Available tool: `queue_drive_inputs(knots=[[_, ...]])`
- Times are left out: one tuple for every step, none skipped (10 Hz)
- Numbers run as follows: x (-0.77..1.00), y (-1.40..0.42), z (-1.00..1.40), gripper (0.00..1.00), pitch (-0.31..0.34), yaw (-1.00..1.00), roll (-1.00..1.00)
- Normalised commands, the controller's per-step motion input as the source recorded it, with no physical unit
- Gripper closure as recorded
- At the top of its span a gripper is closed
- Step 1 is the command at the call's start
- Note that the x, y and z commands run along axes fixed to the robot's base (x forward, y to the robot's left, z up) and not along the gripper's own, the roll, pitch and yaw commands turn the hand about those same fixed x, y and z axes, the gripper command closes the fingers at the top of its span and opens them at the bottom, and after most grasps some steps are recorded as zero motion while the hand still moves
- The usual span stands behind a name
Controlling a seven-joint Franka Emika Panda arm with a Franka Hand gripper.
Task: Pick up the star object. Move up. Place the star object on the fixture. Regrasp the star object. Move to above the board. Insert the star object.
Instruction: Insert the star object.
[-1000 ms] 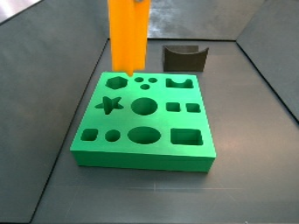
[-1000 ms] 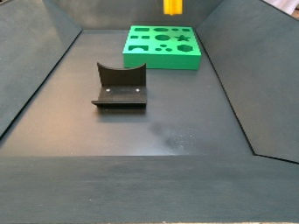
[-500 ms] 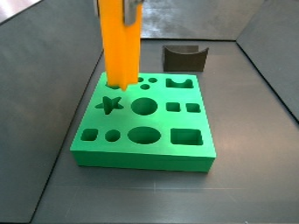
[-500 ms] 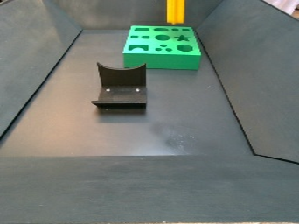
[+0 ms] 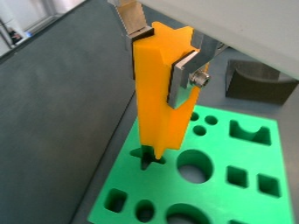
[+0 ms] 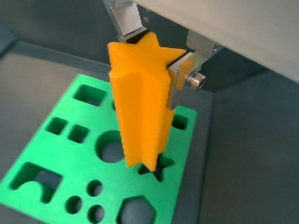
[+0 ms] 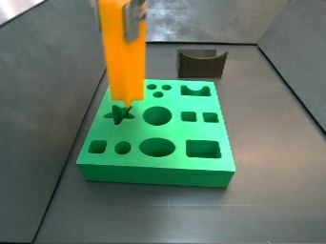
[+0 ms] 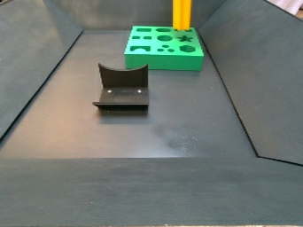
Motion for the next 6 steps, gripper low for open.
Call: queue_drive_inputs(knots=[[0.00,0.00,-0.01,1.00,0.000,0.00,-0.01],[0.00,0.00,-0.36,1.00,0.000,-0.21,-0.06],[0.00,0.00,-0.38,1.00,0.000,-0.21,-0.11],[0.00,0.00,-0.20,1.00,-0.004,-0.16,-0.08],[0.00,0.00,0.00,1.00,0.000,-0.01,0.00],[-0.11,0.00,0.00,1.00,0.000,-0.08,0.00]])
